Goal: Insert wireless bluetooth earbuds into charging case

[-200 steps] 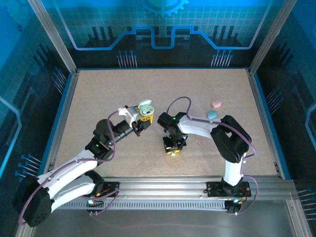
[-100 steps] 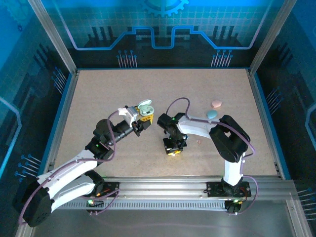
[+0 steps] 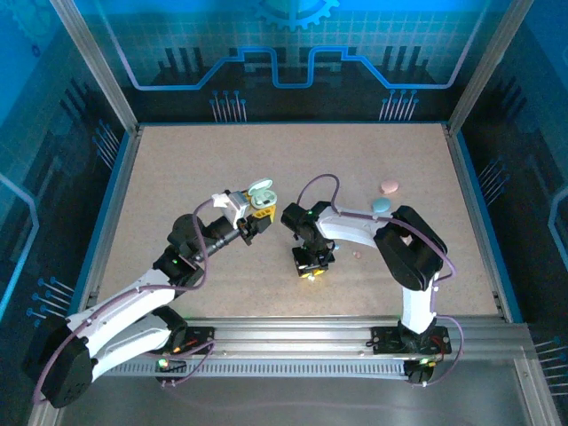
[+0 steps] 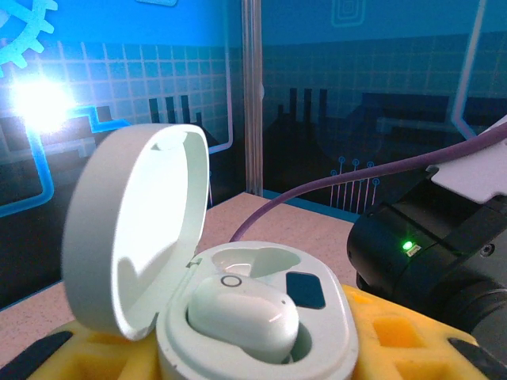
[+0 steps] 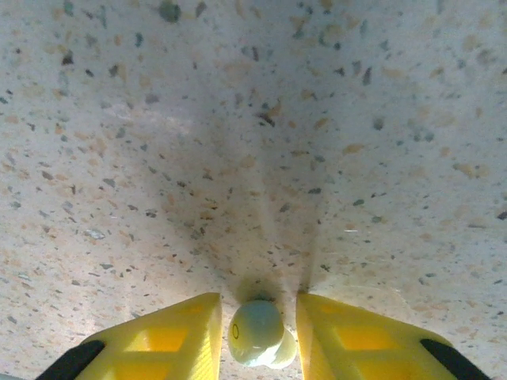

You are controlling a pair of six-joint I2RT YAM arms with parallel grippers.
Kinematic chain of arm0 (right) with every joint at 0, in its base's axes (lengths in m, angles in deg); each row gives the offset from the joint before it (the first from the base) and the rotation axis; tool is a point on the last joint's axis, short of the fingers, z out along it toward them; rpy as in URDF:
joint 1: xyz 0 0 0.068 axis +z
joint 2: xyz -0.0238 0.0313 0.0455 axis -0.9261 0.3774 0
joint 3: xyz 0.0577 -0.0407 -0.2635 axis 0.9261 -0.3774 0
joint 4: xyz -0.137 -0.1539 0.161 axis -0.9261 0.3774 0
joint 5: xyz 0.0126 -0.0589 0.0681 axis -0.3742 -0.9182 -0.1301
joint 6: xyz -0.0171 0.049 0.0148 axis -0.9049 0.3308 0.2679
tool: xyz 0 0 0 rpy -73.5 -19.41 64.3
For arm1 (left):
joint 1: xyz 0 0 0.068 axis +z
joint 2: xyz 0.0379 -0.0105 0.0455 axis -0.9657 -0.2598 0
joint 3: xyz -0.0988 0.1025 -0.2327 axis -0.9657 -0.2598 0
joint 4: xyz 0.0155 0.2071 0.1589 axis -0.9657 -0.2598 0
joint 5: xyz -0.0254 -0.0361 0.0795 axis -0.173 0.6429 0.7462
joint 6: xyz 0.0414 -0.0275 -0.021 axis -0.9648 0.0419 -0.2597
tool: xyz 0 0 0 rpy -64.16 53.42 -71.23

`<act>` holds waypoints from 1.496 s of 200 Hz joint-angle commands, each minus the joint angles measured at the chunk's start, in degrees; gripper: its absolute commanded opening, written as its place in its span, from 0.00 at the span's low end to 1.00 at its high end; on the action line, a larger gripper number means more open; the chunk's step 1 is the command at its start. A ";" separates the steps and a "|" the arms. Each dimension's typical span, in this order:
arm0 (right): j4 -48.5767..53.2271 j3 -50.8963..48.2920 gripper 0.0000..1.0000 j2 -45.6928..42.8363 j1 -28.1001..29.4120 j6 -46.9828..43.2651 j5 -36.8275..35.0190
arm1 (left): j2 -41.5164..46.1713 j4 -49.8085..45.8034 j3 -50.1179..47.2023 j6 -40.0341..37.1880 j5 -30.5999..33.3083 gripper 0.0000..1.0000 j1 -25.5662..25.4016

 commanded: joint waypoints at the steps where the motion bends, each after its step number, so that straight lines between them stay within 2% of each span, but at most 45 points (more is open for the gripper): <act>1: -0.30 1.06 0.29 1.48 0.83 -0.60 -1.23 | 0.85 0.21 -0.06 -0.39 0.60 0.36 -0.37; 67: -0.35 1.02 0.23 0.76 0.95 -0.74 -0.83 | 0.43 0.38 -0.11 -0.34 0.67 0.36 -0.38; 103: -0.04 0.14 0.22 -8.81 -1.23 -0.83 -1.46 | 0.43 0.18 -0.33 -0.63 0.69 0.36 -0.40; 141: -2.04 1.99 0.23 -25.77 -8.10 -3.30 7.96 | -1.36 0.22 -0.17 -0.81 -1.52 0.36 -0.41; 173: -0.70 9.54 0.23 -32.16 -12.35 -7.77 18.96 | -4.75 1.93 1.13 -0.34 -8.08 0.35 -0.38; 207: -0.78 16.18 0.24 -32.30 -12.59 -12.13 28.44 | -7.16 2.39 3.28 -0.43 -13.87 0.35 -0.45; 228: -1.55 17.93 0.24 -30.46 -12.32 -12.74 31.91 | -8.09 1.86 4.70 -0.63 -16.19 0.35 -0.63; 299: -2.14 19.61 0.24 -27.00 -11.56 -13.39 32.20 | -8.97 1.14 6.18 -0.10 -17.60 0.35 -1.07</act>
